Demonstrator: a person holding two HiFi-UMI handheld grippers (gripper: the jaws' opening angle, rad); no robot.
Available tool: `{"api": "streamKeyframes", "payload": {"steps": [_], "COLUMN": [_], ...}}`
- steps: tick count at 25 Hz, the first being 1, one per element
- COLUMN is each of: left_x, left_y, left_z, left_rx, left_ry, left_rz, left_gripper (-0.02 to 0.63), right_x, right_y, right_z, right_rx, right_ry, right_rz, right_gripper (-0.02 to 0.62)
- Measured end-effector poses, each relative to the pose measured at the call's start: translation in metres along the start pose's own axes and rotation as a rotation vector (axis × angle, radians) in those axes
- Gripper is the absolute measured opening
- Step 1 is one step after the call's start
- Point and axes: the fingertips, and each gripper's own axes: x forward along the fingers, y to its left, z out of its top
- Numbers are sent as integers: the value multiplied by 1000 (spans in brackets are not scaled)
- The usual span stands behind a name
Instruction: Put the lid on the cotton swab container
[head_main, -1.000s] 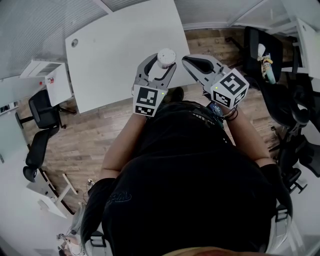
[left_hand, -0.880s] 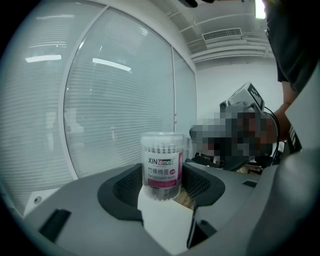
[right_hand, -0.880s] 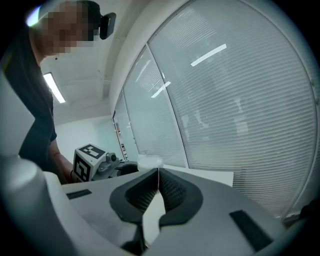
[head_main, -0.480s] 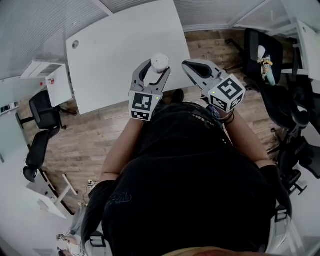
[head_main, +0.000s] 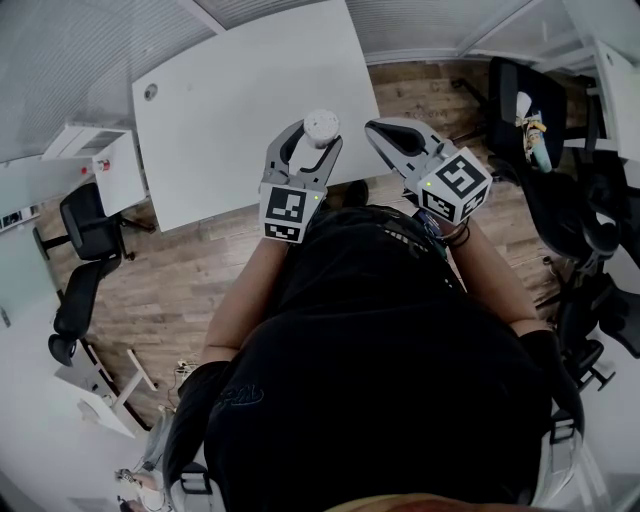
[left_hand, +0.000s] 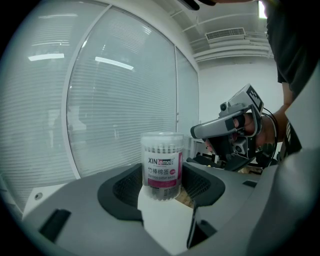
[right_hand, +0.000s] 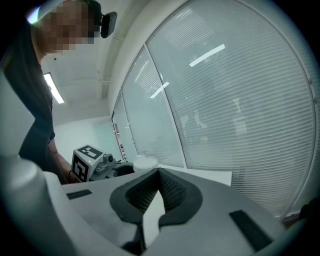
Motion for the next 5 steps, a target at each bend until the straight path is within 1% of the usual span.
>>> {"api": "streamKeyframes", "payload": {"steps": [5], "left_x": [0], "left_y": [0], "left_z": [-1], "left_rx": [0], "left_ry": [2], "left_rz": [0], "left_gripper": [256], "right_x": [0], "right_y": [0], "right_z": [1], "right_rx": [-3], "right_ry": [-2], "right_rz": [-1], "right_gripper": [25]}}
